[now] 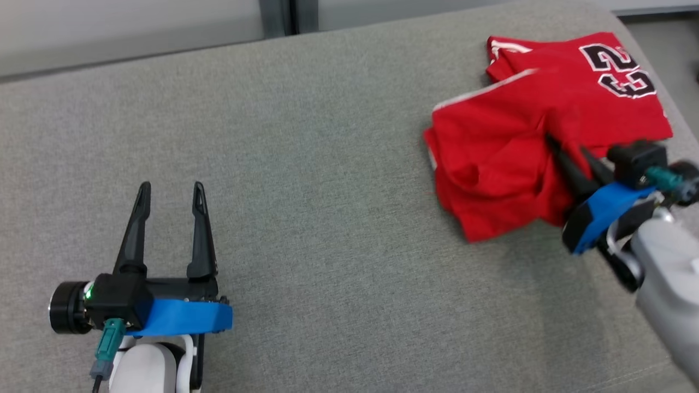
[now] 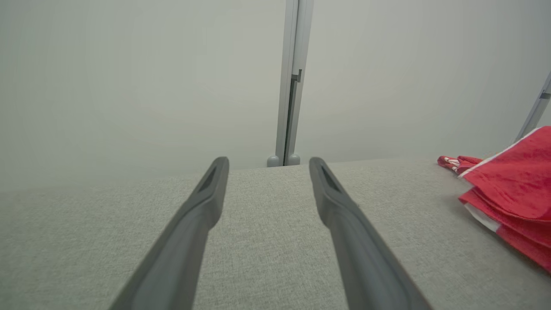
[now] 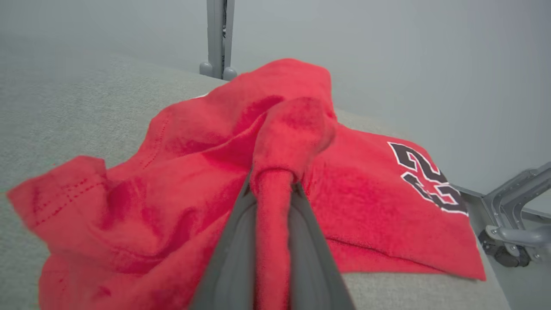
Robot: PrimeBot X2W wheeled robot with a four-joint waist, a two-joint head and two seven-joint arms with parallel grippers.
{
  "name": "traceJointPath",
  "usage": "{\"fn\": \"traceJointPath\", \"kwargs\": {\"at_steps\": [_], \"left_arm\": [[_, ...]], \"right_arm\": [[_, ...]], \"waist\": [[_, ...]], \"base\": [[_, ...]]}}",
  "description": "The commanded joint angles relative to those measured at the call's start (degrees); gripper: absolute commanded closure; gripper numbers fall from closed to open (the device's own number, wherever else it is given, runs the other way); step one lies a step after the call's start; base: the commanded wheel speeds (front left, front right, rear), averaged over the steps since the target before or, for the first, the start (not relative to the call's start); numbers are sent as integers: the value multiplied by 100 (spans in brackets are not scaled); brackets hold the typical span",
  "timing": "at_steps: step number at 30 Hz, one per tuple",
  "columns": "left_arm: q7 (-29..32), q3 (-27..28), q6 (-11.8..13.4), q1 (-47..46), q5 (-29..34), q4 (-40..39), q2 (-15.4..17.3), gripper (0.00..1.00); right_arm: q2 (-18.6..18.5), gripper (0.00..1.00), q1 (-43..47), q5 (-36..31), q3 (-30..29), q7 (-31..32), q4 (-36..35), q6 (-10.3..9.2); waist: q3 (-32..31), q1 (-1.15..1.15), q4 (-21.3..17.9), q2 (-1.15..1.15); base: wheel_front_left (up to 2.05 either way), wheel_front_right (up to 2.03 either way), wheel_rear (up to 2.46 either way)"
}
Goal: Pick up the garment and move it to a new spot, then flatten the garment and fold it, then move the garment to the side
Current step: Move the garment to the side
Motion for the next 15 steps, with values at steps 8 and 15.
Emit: {"fn": "traceJointPath", "kwargs": {"at_steps": [8, 15], "left_arm": [[-11, -9, 16, -437, 172, -339, 1, 0], [-11, -73, -15, -688, 310, -652, 58, 0]], "right_arm": [[-989, 100, -1521, 235, 630, -18, 559, -1], [-1475, 100, -2384, 577, 1170, 51, 1051, -1]], "waist": [[887, 0, 132, 0], [1407, 0, 39, 0]], "base": [[0, 0, 0], [0, 0, 0]]}}
